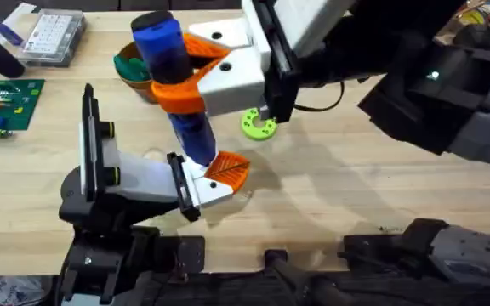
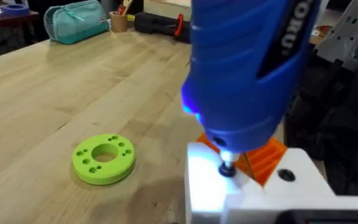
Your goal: Pick up the gripper from the table and insert it into the empty holder that is missing its gripper. Then pick up a screw, insert it into the mounting hole, and use the screwdriver to tighten it. Finally, clean up the table by picking up the vegetable and placing it into the bucket.
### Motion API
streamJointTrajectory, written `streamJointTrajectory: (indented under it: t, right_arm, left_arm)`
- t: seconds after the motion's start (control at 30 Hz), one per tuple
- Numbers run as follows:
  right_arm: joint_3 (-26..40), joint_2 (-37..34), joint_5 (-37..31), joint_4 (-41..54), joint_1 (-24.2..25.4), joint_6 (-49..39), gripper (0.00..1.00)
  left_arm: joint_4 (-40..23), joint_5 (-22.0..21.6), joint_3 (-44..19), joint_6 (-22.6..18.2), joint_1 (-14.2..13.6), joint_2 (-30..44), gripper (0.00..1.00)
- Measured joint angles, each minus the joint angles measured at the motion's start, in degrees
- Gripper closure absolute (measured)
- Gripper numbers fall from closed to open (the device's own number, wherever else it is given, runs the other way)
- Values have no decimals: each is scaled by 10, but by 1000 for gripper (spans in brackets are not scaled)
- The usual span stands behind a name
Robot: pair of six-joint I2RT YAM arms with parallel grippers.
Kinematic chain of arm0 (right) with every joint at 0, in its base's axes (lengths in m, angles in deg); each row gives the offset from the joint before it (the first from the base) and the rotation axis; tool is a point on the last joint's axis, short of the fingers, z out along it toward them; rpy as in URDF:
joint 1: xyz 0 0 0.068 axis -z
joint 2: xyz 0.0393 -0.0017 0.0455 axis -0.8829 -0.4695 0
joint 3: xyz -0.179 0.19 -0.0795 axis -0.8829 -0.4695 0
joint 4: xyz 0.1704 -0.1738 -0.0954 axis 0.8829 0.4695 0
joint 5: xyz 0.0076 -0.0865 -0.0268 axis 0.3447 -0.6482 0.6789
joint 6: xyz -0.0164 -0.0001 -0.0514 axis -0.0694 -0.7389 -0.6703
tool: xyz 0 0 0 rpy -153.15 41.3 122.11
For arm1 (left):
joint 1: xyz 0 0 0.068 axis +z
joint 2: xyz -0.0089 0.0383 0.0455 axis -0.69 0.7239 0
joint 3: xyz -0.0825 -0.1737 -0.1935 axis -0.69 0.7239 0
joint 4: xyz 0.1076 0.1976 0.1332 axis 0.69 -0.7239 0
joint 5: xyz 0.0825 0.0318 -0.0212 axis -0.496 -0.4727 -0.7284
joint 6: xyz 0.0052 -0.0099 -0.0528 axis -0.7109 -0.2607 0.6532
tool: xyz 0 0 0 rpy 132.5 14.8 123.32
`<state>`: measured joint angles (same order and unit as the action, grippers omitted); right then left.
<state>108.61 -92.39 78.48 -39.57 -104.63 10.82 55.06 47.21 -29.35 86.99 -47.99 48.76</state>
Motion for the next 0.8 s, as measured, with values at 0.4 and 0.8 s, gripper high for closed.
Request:
streamJointTrajectory:
  t: [0.4, 0.8]
  right_arm:
    - [1, 0, -3, 5, 0, -2, 957]
    - [1, 0, -3, -65, 0, 12, 955]
  left_arm:
    - [0, 0, 0, 0, 0, 0, 991]
    - [0, 0, 0, 0, 0, 0, 991]
